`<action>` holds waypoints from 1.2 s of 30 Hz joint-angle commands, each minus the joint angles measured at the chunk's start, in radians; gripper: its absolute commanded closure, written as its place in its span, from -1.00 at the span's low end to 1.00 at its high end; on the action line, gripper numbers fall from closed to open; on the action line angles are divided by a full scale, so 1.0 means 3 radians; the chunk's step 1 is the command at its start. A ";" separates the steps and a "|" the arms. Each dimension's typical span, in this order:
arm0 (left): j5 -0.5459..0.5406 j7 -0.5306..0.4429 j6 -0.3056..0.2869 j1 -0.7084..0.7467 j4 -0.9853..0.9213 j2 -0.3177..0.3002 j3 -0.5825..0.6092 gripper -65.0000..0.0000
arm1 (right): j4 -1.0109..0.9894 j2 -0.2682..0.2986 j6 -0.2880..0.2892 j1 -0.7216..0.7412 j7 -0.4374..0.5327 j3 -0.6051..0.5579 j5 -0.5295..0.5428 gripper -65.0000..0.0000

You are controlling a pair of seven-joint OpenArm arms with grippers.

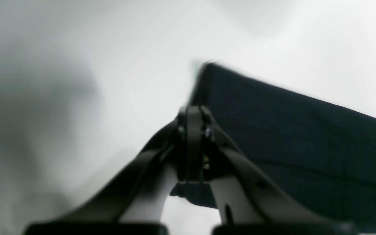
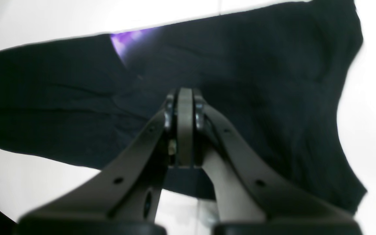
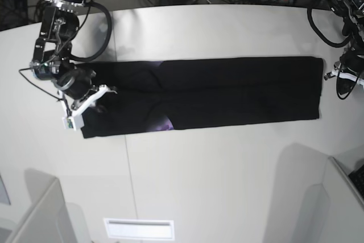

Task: Fold the T-shirt properly
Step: 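Grasp both ends of the folded strip with both grippers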

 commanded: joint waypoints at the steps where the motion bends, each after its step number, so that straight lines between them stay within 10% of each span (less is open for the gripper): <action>1: -0.0002 -0.0048 0.0015 0.0035 0.0039 -0.0040 -0.0023 0.71 | 0.0048 0.0018 -0.0005 0.0063 0.0079 0.0008 0.0069 1.00; 9: 0.0008 -0.0063 -0.0251 -0.0118 -0.0565 -0.0050 -0.0018 -0.95 | 0.0048 0.0033 -0.0005 0.0053 0.0074 0.0003 0.0059 1.00; 23: 0.0663 -0.0063 -0.0425 -0.0752 -0.1511 -0.0045 0.0217 -0.95 | 0.0058 0.0023 -0.0005 -0.0070 0.0074 0.0003 0.0069 1.00; 28: 0.0663 -0.0170 -0.0425 -0.0742 -0.1577 -0.0035 0.0376 -0.48 | 0.0125 0.0023 -0.0005 -0.0136 0.0074 0.0008 0.0140 1.00; 36: 0.0668 -0.0247 -0.0425 -0.0645 -0.1577 -0.0055 0.0386 0.94 | 0.0304 0.0023 -0.0005 -0.0264 0.0074 0.0028 0.0156 1.00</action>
